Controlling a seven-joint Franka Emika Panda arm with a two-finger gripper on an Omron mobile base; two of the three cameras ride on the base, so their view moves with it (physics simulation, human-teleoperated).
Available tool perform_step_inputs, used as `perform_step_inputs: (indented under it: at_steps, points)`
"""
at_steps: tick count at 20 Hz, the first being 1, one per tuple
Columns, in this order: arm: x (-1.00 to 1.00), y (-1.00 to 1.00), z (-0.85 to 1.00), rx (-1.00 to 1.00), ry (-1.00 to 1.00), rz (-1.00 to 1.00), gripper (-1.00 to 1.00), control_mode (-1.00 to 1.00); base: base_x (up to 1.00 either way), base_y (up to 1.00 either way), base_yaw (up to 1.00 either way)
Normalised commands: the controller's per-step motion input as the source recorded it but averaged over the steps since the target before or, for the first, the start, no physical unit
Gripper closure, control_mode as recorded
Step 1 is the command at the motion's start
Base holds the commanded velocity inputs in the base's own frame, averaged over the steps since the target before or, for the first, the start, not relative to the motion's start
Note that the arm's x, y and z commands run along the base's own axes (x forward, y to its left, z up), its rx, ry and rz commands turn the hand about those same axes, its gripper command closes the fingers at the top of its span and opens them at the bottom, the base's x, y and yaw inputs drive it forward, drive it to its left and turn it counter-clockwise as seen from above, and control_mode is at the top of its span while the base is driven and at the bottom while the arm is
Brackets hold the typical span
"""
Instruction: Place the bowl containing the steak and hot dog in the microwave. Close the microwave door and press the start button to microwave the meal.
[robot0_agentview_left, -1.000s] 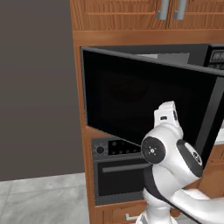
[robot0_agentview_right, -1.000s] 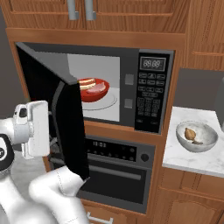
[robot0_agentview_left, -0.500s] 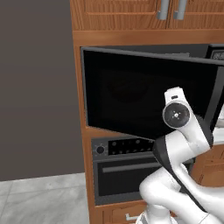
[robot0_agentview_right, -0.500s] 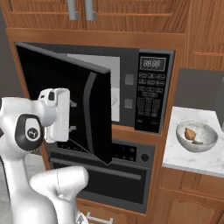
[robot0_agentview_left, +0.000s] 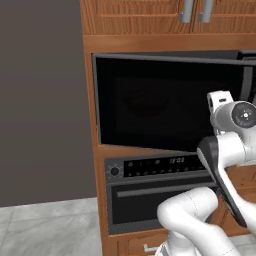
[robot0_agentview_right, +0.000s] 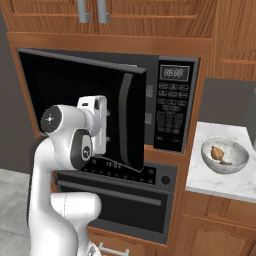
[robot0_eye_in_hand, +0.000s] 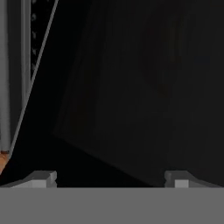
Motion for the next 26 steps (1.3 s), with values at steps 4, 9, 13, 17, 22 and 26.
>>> perform_step_inputs:
  at_steps: [4, 9, 13, 17, 22, 26]
  points:
    - [0.59, -0.04, 0.0, 0.06, 0.01, 0.05, -1.0, -1.0, 0.0, 0.0, 0.0]
    - [0.65, 0.0, 0.01, 0.0, 0.02, 0.0, -1.0, -1.0, 0.0, 0.0, 0.0]
    - [0.64, 0.0, 0.0, 0.0, 0.01, 0.0, -1.0, -1.0, 0.0, 0.0, 0.0]
    - [0.59, 0.0, 0.0, 0.01, 0.0, 0.0, -1.0, -1.0, 0.0, 0.0, 0.0]
    - [0.61, -0.03, 0.0, 0.05, 0.0, 0.01, -1.0, -1.0, 0.0, 0.0, 0.0]
    - [0.34, -0.17, -0.01, 0.05, -0.01, 0.01, -1.0, -1.0, 0.0, 0.0, 0.0]
